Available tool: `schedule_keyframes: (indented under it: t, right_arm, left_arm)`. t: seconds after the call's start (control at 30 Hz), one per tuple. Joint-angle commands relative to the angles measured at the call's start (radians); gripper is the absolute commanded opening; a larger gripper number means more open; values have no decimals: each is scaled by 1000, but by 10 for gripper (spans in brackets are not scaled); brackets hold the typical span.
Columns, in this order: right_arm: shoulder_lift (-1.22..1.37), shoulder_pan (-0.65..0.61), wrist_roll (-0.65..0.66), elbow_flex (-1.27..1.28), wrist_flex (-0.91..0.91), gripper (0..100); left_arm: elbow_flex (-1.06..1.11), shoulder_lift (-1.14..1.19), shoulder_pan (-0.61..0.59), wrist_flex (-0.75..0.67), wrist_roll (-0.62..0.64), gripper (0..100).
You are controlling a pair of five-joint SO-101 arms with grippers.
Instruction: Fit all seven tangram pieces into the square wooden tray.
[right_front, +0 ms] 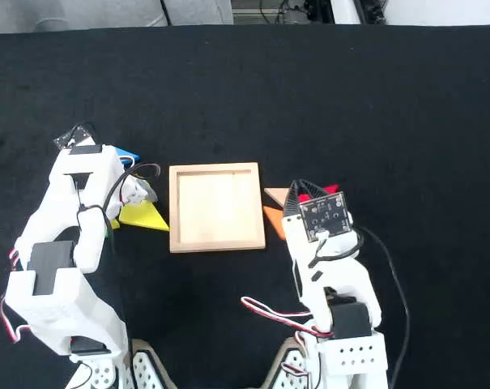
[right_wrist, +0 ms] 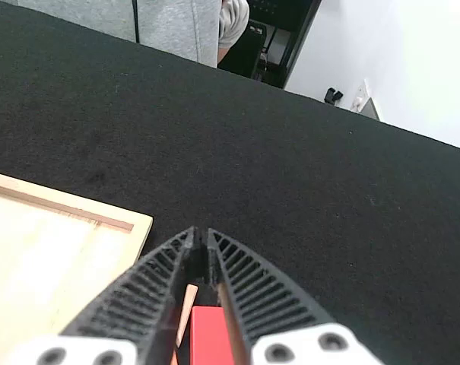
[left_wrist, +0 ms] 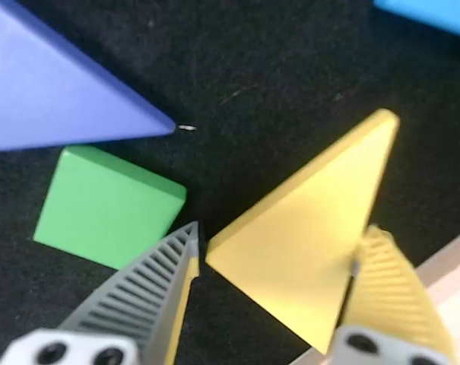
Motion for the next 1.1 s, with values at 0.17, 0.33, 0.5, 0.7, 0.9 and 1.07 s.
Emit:
schedule_keyframes:
  t: [0.17,0.33,0.5,0.7,0.9,1.07]
  right_arm:
    - [8,-14,8,-1,-9,16]
    - [8,-14,8,-1,-9,16]
    - [8,-14,8,-1,-11,16]
    - [8,-9,8,-1,-12,15]
    - [-1,121,-5,1,-52,14]
    - [-1,219,-120,-1,-92,15]
  left_arm:
    - [-25,-6,-12,2,-2,248]
    - [-30,-63,-4,6,-69,246]
    - [-30,-166,-4,9,-178,246]
    - [-22,-292,54,28,-485,246]
    - [-70,-387,191,167,-990,247]
    - [-137,-427,297,253,-1379,250]
